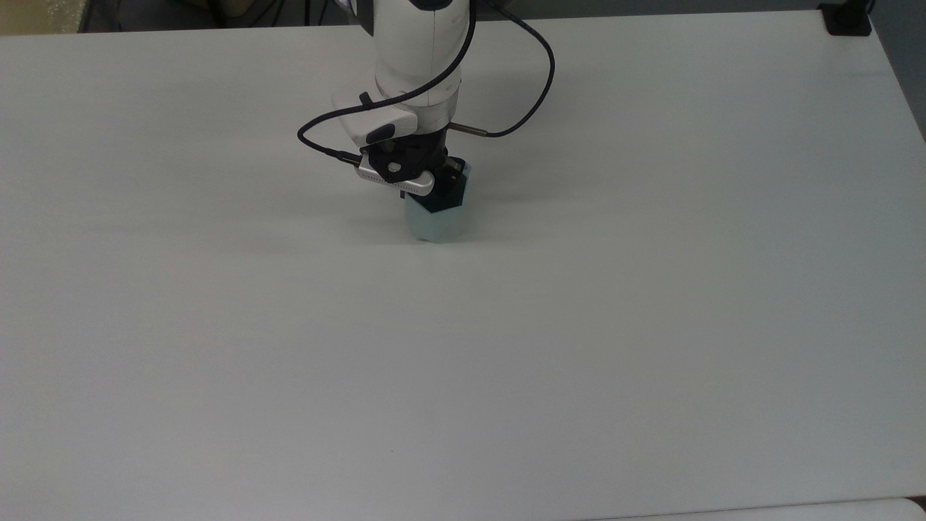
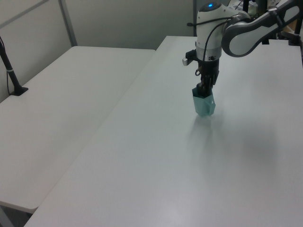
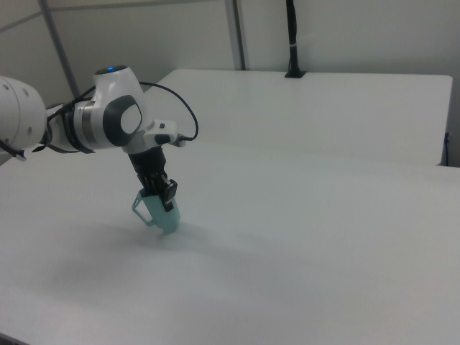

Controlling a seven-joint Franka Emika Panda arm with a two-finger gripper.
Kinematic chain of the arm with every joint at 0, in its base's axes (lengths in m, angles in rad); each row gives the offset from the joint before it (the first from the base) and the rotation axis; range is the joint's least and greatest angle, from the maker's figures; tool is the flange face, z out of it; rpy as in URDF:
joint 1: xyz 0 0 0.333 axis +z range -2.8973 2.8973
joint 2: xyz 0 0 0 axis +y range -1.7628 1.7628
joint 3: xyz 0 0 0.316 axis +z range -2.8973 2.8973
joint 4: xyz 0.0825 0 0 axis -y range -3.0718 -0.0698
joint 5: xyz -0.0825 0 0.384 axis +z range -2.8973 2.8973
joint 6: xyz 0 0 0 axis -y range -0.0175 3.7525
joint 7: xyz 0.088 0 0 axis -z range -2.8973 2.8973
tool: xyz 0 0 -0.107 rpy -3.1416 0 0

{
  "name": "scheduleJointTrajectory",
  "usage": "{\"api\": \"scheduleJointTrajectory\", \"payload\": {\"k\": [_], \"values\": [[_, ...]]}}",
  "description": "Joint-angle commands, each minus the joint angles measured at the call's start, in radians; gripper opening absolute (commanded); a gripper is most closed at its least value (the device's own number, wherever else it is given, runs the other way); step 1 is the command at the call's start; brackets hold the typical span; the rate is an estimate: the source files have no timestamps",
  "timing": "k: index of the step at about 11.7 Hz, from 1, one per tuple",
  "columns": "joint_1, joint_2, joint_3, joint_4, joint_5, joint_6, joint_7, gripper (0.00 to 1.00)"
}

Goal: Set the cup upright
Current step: 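Rotate the held cup so its base faces the table, then lower the cup onto its base and open the gripper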

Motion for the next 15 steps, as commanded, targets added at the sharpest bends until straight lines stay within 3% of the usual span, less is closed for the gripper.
{"api": "scheduleJointTrajectory", "payload": {"k": [1,5,6,7,8,9,10,11,15], "values": [[-0.009,-0.001,0.008,-0.025,0.046,0.059,-0.023,0.0],[-0.012,0.018,0.015,-0.019,0.048,0.06,-0.021,0.0],[-0.016,0.019,0.015,-0.019,0.049,0.06,-0.015,0.07],[-0.019,0.019,0.015,-0.016,0.066,0.059,-0.014,0.28],[-0.019,0.017,0.015,-0.014,0.069,0.059,-0.015,0.37],[-0.019,0.012,0.015,-0.013,0.069,0.048,-0.021,0.56],[-0.02,-0.001,0.015,-0.01,0.069,0.04,-0.024,0.82],[-0.026,-0.012,0.015,-0.001,0.068,0.034,-0.035,1.0],[-0.04,-0.069,0.013,0.079,0.066,-0.107,-0.066,1.0]]}}
